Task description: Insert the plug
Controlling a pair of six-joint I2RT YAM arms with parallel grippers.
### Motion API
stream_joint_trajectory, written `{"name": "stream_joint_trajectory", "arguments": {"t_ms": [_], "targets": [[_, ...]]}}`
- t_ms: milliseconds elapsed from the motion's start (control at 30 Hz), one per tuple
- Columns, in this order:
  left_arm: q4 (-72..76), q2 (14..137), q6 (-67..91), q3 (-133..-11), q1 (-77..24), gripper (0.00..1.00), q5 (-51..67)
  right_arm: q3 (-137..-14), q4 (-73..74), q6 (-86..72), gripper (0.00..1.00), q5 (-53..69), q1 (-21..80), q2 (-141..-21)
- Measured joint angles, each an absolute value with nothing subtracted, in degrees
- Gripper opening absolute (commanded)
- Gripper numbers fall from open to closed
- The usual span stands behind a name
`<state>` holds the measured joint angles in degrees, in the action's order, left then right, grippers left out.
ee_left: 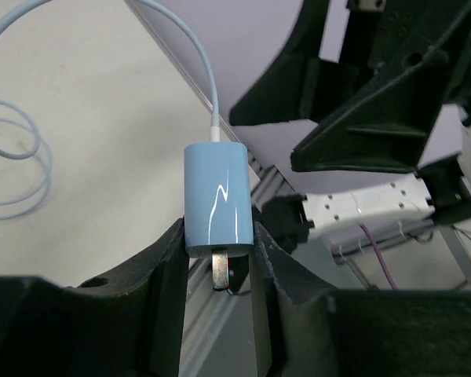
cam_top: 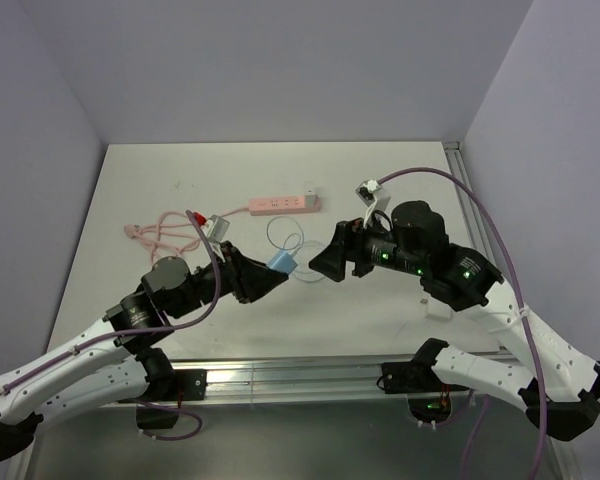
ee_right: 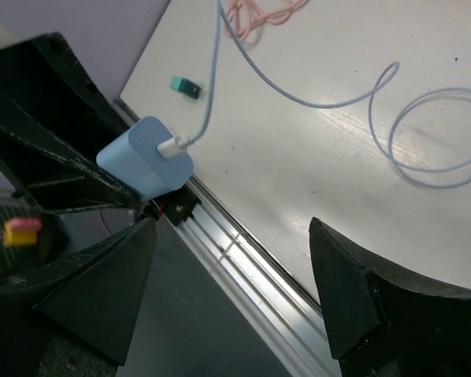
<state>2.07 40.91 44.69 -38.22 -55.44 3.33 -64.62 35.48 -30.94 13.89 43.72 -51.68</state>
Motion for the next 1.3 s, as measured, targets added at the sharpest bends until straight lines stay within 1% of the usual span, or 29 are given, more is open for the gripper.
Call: {"name": "stream_joint_trajectory", "arguments": {"t_ms": [300,367,500,600,700,933,1000,1067,1233,1300], "targets": [[-0.3,40.5,48.1,-38.7,-53.7,0.0,21.9,-64.5,34.7,-15.4,0.74,25.5,43.7,-47.0],[-0.5,40.9,50.6,-38.9,-52.6,0.0,25.1,-64.5,33.6,-12.6,0.74,27.2,43.7,-45.3],[2.5,41.6,59.5,-39.0,-48.7,0.0,32.1,-64.5,30.9,-6.5,0.84,31.2,43.7,-42.7],[7.8,43.6,68.3,-39.3,-45.6,0.0,37.9,-64.5,28.4,-2.0,0.85,33.6,43.7,-41.8],[13.1,46.7,76.6,-39.9,-43.9,0.0,42.7,-65.7,27.1,2.5,0.83,36.6,43.7,-43.0],[17.0,49.2,85.5,-41.0,-43.5,0.0,48.5,-76.7,28.3,11.9,0.81,43.1,44.8,-54.0],[17.8,49.1,87.0,-41.1,-43.4,0.0,49.2,-78.0,29.4,14.1,0.74,44.4,45.2,-55.7],[18.7,48.9,88.4,-41.1,-43.4,0.0,49.6,-78.6,30.7,15.7,0.7,45.7,45.5,-56.7],[21.2,48.5,90.8,-41.1,-43.3,0.0,49.9,-77.6,30.5,17.7,0.71,48.9,45.7,-56.5],[22.7,48.2,91.6,-41.1,-43.3,0.0,50.1,-76.1,30.0,17.9,0.72,50.5,45.8,-55.7]]}}
